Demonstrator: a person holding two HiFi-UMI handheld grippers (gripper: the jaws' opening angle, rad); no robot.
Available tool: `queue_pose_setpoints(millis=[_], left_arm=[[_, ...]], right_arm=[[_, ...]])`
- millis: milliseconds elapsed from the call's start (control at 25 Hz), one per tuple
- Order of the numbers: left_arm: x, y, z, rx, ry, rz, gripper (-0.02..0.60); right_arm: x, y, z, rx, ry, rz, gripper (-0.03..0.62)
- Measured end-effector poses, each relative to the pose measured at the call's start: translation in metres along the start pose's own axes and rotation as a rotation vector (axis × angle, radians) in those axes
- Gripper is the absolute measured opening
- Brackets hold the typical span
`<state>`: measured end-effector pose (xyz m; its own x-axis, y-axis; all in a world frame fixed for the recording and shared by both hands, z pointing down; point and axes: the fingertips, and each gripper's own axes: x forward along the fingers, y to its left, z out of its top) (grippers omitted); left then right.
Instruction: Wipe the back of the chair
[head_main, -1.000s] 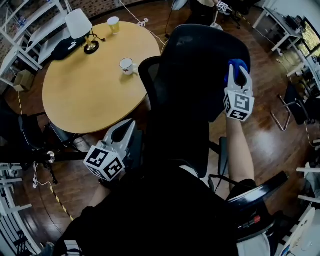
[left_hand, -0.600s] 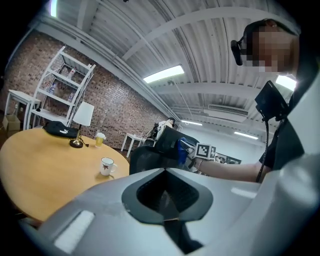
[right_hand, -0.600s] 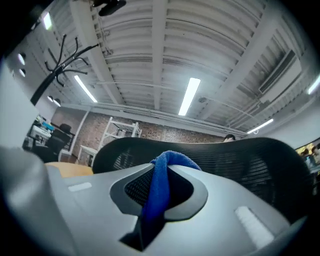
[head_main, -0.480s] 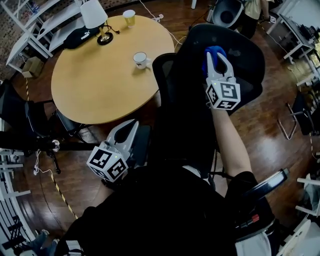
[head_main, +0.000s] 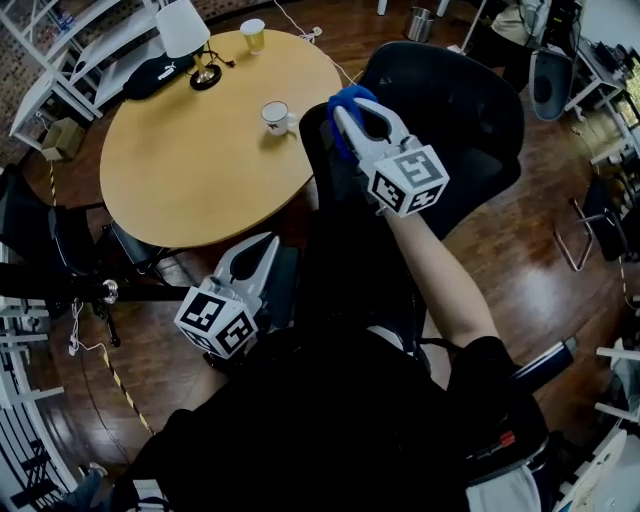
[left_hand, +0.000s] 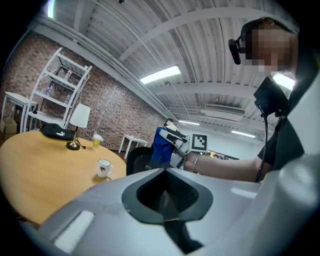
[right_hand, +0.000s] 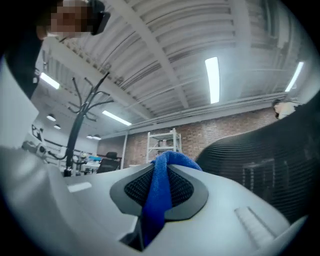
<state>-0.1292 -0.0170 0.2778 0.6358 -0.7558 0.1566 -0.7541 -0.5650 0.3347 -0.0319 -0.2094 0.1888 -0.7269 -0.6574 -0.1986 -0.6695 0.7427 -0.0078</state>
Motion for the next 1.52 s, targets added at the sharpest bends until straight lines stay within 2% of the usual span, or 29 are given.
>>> queue_pose_setpoints(millis=[40, 120, 200, 280, 400, 480, 560, 640, 840, 1080, 1320, 1520], left_arm=[[0.001, -0.001, 0.000, 0.000, 0.001, -0.005, 0.006], [0.003, -0.004, 0.001, 0.009, -0.012, -0.011, 0.006], [0.007, -0.006, 0.004, 0.019, -0.033, -0.008, 0.006], [0.012, -0.008, 0.005, 0.021, -0.046, -0.007, 0.006], [0.020, -0.011, 0.003, 0.016, -0.051, -0.018, 0.006], [0.024, -0.015, 0.002, 0.009, -0.049, -0.023, 0.006], [0.027, -0.020, 0.003, 0.006, -0.042, -0.032, 0.006], [0.031, -0.025, 0.003, 0.012, -0.035, -0.042, 0.006], [0.034, -0.033, 0.001, 0.020, -0.023, -0.044, 0.006], [0.027, -0.025, 0.000, 0.019, -0.013, -0.003, 0.006], [0.022, -0.023, -0.001, 0.009, -0.007, -0.002, 0.006], [0.012, -0.013, -0.001, 0.005, -0.009, 0.031, 0.006]], right_arm=[[0.002, 0.016, 0.003, -0.019, 0.012, 0.050, 0.048], [-0.010, 0.033, 0.021, 0.009, -0.032, 0.094, 0.048], [-0.038, 0.034, 0.043, 0.058, -0.095, 0.083, 0.048], [-0.079, 0.021, 0.060, 0.068, -0.142, 0.021, 0.048], [-0.159, -0.019, 0.063, -0.022, -0.131, -0.161, 0.048], [-0.221, -0.060, 0.047, -0.108, -0.053, -0.348, 0.048], [-0.275, -0.105, 0.030, -0.150, 0.017, -0.536, 0.048], [-0.305, -0.141, 0.018, -0.186, 0.061, -0.638, 0.048], [-0.288, -0.187, -0.004, -0.290, 0.146, -0.659, 0.048], [-0.262, -0.194, -0.007, -0.324, 0.090, -0.688, 0.048], [-0.208, -0.185, -0.023, -0.328, 0.126, -0.603, 0.048], [-0.154, -0.165, -0.036, -0.284, 0.105, -0.522, 0.048]])
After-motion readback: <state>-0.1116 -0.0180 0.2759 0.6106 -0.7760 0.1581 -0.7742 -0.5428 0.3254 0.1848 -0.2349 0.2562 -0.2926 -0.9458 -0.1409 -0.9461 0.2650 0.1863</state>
